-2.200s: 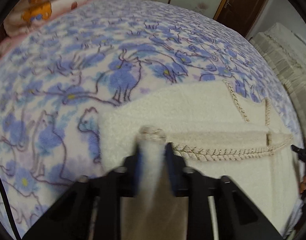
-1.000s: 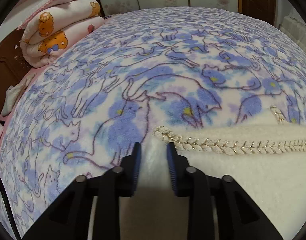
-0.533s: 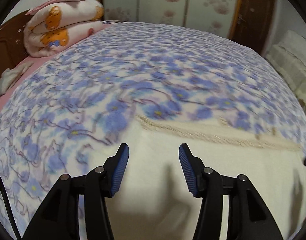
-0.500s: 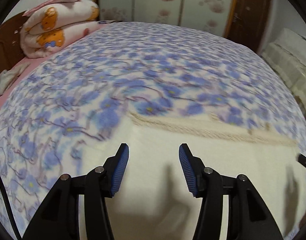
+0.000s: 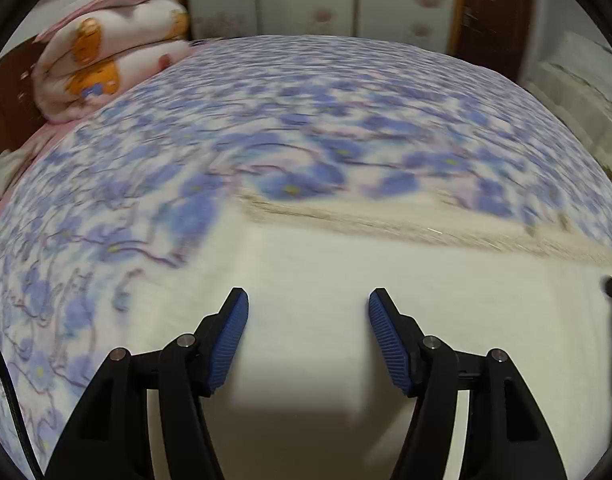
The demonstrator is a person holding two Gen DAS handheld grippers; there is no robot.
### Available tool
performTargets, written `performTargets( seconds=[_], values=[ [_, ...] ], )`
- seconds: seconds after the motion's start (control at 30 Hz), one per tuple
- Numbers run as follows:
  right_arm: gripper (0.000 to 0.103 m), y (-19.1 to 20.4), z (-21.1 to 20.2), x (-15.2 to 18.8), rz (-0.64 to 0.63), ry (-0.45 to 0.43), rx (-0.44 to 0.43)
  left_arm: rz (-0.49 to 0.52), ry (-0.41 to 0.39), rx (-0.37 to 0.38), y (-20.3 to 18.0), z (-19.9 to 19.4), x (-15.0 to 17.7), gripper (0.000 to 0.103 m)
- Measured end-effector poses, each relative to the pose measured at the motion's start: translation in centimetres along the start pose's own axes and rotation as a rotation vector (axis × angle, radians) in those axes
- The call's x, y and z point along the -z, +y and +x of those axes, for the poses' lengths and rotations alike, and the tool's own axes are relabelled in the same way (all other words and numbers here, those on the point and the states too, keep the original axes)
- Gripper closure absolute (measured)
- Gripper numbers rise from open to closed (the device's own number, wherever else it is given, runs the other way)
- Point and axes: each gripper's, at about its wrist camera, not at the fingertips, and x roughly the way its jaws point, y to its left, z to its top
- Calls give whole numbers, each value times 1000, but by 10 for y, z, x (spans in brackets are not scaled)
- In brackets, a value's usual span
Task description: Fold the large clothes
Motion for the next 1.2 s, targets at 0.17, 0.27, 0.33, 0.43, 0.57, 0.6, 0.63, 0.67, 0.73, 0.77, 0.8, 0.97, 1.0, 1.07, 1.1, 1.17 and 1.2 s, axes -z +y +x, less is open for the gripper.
performTargets(
  seconds=[0.17, 0.27, 0.33, 0.43, 0.57, 0.6, 0.63, 0.67, 0.73, 0.77, 0.8, 0.97, 1.0, 1.07, 1.1, 1.17, 1.2],
  values=[
    [103, -109, 15, 12, 161, 22, 27, -123, 41, -33, 59, 22, -8, 39],
    [103, -115, 7, 17, 168, 19, 12, -183, 53, 28, 73, 24, -6, 39],
    [103, -98, 3, 17, 80, 19, 96, -148, 56, -10, 67, 22, -7, 39],
    [100, -83, -5, 17, 42, 26, 149, -119, 68, -61, 59, 14, -8, 39],
    [100, -84, -23, 18, 114, 54, 75, -139, 105, -22, 60, -5, -10, 38],
    [99, -83, -29, 19, 126, 57, 63, -135, 105, -16, 60, -13, -10, 38],
    [99, -83, -36, 20, 132, 56, 53, -131, 102, -12, 60, -19, -10, 38],
    [99, -82, -44, 22, 133, 52, 44, -125, 99, -8, 60, -26, -10, 38],
    [99, -77, -57, 24, 122, 49, 37, -108, 96, 0, 59, -44, -10, 38],
    [99, -76, -63, 25, 117, 50, 36, -98, 94, 3, 59, -53, -11, 38],
    [99, -75, -72, 26, 114, 50, 32, -92, 93, 4, 58, -61, -11, 38],
    [99, -76, -118, 30, 114, 21, -5, -56, 72, 31, 55, -112, -12, 38],
    [99, -76, -129, 31, 113, 15, -14, -44, 66, 36, 54, -126, -11, 37],
    [98, -75, -149, 34, 104, 4, -27, -27, 57, 37, 51, -147, -9, 37],
    [98, -74, -157, 36, 99, 3, -30, -19, 54, 38, 51, -159, -7, 37],
    [98, -72, -175, 41, 90, 1, -46, 0, 53, 52, 48, -178, -2, 37],
    [97, -70, -185, 45, 82, -3, -56, 17, 51, 65, 46, -192, 4, 36]
  ],
)
